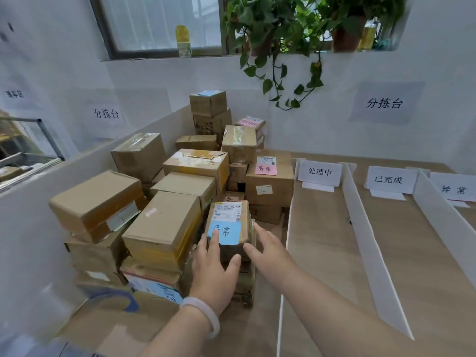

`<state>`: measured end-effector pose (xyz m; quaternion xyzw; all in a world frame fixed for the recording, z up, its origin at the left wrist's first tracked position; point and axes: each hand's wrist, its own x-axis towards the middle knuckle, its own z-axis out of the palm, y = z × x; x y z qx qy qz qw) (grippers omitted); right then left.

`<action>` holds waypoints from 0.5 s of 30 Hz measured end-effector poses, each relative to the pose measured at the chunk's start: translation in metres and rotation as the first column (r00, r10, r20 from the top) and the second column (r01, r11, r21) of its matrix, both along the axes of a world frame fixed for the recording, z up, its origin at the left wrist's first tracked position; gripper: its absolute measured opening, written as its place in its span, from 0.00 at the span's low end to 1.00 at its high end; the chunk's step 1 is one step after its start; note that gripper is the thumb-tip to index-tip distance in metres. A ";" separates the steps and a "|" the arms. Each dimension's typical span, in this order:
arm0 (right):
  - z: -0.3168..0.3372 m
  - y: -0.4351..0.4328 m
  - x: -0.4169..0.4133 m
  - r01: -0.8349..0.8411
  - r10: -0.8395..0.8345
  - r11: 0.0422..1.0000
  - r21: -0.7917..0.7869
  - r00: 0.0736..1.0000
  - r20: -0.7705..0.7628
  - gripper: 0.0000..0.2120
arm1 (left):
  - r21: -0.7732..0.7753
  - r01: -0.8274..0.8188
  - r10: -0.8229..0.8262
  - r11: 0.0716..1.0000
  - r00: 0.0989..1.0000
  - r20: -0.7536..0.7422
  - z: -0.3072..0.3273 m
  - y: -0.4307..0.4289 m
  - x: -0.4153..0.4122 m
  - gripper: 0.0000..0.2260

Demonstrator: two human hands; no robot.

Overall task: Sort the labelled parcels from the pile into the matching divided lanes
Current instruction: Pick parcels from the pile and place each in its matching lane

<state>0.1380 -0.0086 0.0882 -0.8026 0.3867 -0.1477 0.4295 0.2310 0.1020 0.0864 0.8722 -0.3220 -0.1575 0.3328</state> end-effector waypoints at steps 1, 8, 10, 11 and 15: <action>-0.001 0.000 0.006 0.016 -0.016 0.999 0.033 1.000 0.009 0.32 | -0.017 -0.006 0.005 1.000 1.000 -0.028 -0.001 -0.001 0.003 0.33; -0.006 0.015 0.022 0.126 -0.159 0.970 0.207 0.975 0.154 0.25 | -0.252 -0.040 -0.013 0.967 0.979 -0.202 -0.007 0.001 0.024 0.28; -0.008 0.020 0.017 0.185 -0.249 0.946 0.265 0.940 0.233 0.22 | -0.310 -0.029 -0.042 0.950 0.974 -0.222 -0.002 -0.002 0.025 0.25; -0.008 0.023 0.014 0.222 -0.295 0.935 0.276 0.918 0.263 0.20 | -0.332 -0.013 -0.067 0.943 0.972 -0.227 0.000 -0.004 0.025 0.23; -0.002 0.027 -0.003 0.349 -0.487 0.855 0.383 0.793 0.365 0.17 | -0.470 0.021 -0.188 0.883 0.932 -0.311 0.008 -0.020 0.022 0.14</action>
